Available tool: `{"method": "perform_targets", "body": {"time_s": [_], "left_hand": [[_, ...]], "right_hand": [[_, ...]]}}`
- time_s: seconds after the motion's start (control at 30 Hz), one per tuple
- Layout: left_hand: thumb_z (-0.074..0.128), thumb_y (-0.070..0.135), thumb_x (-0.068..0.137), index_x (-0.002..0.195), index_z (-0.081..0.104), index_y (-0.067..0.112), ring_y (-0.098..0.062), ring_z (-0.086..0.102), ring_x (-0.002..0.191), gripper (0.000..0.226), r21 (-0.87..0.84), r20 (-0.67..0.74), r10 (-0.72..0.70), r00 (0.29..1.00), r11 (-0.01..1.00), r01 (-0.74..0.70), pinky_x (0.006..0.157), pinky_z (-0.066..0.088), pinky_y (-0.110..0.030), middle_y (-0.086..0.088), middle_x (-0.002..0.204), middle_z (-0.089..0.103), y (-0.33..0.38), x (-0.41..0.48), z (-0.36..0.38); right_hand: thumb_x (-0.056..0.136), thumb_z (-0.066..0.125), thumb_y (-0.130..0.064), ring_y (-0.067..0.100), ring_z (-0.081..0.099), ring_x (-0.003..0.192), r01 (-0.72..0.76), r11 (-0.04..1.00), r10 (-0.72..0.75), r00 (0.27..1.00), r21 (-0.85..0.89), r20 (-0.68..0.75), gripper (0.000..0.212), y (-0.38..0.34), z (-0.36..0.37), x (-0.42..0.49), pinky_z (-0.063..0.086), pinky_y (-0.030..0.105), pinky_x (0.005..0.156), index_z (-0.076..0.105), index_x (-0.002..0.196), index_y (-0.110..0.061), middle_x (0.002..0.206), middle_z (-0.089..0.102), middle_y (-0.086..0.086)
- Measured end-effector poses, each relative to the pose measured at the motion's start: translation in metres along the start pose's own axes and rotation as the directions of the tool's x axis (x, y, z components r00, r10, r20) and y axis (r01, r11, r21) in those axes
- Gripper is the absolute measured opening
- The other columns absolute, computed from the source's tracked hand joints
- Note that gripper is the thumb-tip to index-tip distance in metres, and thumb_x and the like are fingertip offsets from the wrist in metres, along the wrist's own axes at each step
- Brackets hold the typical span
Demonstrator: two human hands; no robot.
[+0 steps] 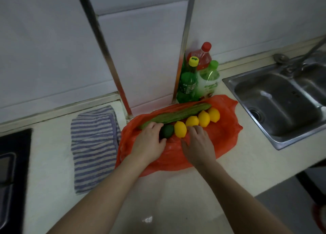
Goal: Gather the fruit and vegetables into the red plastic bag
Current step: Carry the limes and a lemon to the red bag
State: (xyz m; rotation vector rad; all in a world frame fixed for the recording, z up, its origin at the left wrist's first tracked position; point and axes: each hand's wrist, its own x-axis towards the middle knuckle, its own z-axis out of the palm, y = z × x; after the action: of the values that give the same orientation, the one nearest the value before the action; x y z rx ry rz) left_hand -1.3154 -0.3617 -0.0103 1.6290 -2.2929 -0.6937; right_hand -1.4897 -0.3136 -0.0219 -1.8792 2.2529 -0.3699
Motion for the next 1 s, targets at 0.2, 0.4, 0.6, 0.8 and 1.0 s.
{"method": "perform_targets", "body": {"time_s": [0.2, 0.4, 0.6, 0.8, 1.0], "left_hand": [[0.056, 0.035, 0.092, 0.140, 0.043, 0.017, -0.021, 0.040, 0.131, 0.053, 0.064, -0.039, 0.127, 0.991, 0.990, -0.124, 0.110, 0.033, -0.034, -0.004, 0.144, 0.042, 0.002, -0.040, -0.042], [0.050, 0.034, 0.094, 0.139, 0.045, 0.012, -0.026, 0.038, 0.134, 0.050, 0.176, -0.086, 0.210, 0.974, 0.965, -0.193, 0.113, 0.028, -0.038, -0.009, 0.145, 0.043, 0.007, -0.086, -0.094], [0.048, 0.034, 0.095, 0.134, 0.049, 0.016, -0.025, 0.045, 0.127, 0.044, 0.217, -0.165, 0.266, 0.950, 0.949, -0.228, 0.109, 0.034, -0.040, -0.005, 0.137, 0.049, 0.020, -0.140, -0.136], [0.044, 0.035, 0.096, 0.141, 0.044, 0.015, -0.024, 0.040, 0.134, 0.050, 0.246, -0.185, 0.263, 0.947, 0.945, -0.215, 0.114, 0.029, -0.039, -0.007, 0.146, 0.044, 0.028, -0.198, -0.161], [0.041, 0.037, 0.095, 0.142, 0.044, 0.017, -0.025, 0.039, 0.135, 0.051, 0.263, -0.195, 0.216, 0.957, 0.951, -0.161, 0.114, 0.028, -0.040, -0.007, 0.147, 0.043, 0.036, -0.273, -0.170]], "right_hand": [[0.086, 0.058, -0.039, 0.030, 0.050, 0.108, -0.019, 0.994, 0.012, 0.998, -0.108, -0.067, 0.045, -0.029, -0.043, -0.041, 0.048, 0.040, 0.083, 0.053, 0.121, -0.012, 0.120, 0.055, 0.009], [0.087, 0.054, -0.040, 0.030, 0.048, 0.113, -0.027, 0.990, 0.007, 0.989, -0.136, -0.146, 0.041, -0.060, -0.091, -0.086, 0.046, 0.042, 0.088, 0.054, 0.119, -0.013, 0.121, 0.056, 0.008], [0.091, 0.049, -0.035, 0.031, 0.049, 0.115, 0.040, 0.990, -0.074, 0.966, -0.137, -0.246, 0.040, -0.080, -0.130, -0.133, 0.042, 0.042, 0.093, 0.057, 0.120, -0.009, 0.122, 0.059, 0.010], [0.091, 0.041, -0.037, 0.036, 0.047, 0.123, 0.091, 0.990, -0.116, 0.959, -0.107, -0.260, 0.050, -0.092, -0.156, -0.184, 0.040, 0.047, 0.103, 0.055, 0.126, -0.004, 0.128, 0.057, 0.015], [0.091, 0.040, -0.035, 0.035, 0.044, 0.127, 0.124, 0.987, -0.146, 0.955, -0.099, -0.258, 0.052, -0.107, -0.171, -0.247, 0.036, 0.046, 0.107, 0.052, 0.131, -0.004, 0.134, 0.053, 0.015]]}}
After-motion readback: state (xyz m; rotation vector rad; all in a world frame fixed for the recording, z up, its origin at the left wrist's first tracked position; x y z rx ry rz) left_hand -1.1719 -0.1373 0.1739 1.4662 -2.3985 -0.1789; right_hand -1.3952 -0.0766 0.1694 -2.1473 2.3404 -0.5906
